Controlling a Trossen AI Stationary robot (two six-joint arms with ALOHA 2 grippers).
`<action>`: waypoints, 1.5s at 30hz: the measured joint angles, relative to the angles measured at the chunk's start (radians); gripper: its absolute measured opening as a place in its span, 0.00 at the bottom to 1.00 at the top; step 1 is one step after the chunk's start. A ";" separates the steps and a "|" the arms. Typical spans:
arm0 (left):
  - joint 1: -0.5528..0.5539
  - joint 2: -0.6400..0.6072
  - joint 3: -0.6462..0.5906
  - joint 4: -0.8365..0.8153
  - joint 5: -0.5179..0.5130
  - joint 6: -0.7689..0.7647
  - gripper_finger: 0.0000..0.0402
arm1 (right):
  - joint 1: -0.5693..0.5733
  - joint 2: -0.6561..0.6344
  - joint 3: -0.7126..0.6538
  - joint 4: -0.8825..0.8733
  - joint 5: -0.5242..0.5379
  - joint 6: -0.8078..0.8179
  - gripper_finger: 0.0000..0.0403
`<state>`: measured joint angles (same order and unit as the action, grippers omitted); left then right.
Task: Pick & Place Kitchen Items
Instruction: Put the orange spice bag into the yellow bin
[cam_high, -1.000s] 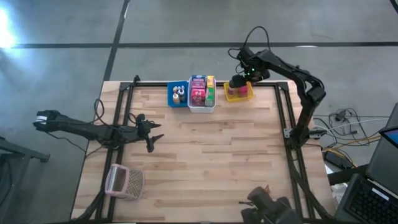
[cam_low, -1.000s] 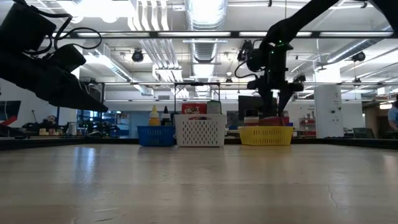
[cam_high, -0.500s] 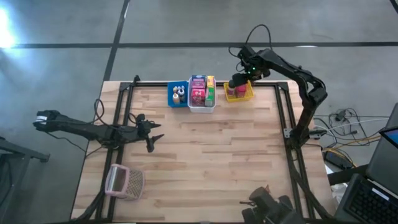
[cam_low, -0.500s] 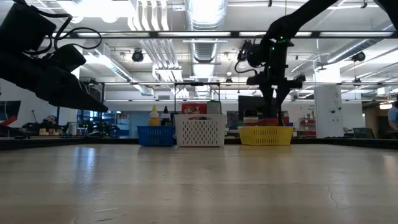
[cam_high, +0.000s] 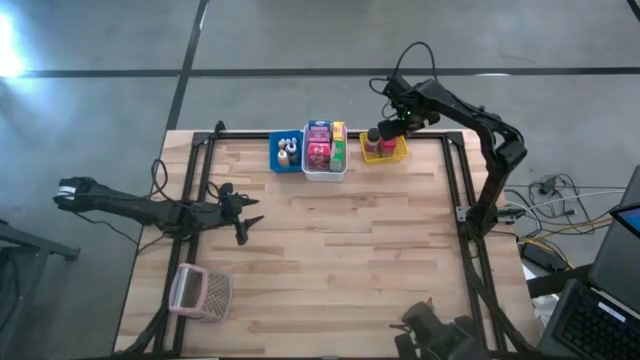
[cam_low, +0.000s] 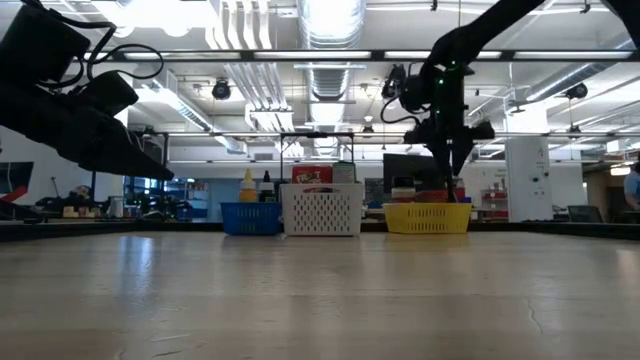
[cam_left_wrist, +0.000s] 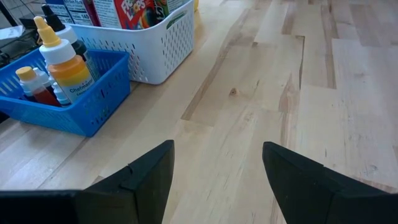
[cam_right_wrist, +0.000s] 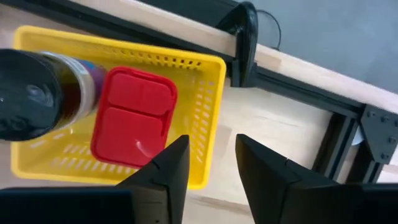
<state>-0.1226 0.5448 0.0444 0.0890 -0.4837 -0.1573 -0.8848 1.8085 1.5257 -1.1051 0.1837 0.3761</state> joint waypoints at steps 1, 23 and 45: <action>0.000 0.000 0.000 0.000 0.000 0.000 0.62 | 0.000 0.003 0.000 -0.004 0.000 0.006 0.31; 0.000 0.000 0.000 0.000 0.000 0.000 0.62 | 0.024 -0.002 -0.044 -0.039 0.003 -0.034 0.25; 0.000 0.000 0.000 0.000 0.000 0.000 0.62 | 0.827 -0.549 -0.193 -0.418 -0.165 0.648 0.27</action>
<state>-0.1223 0.5446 0.0444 0.0887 -0.4839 -0.1574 -0.0579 1.2592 1.3332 -1.5229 0.0190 1.0237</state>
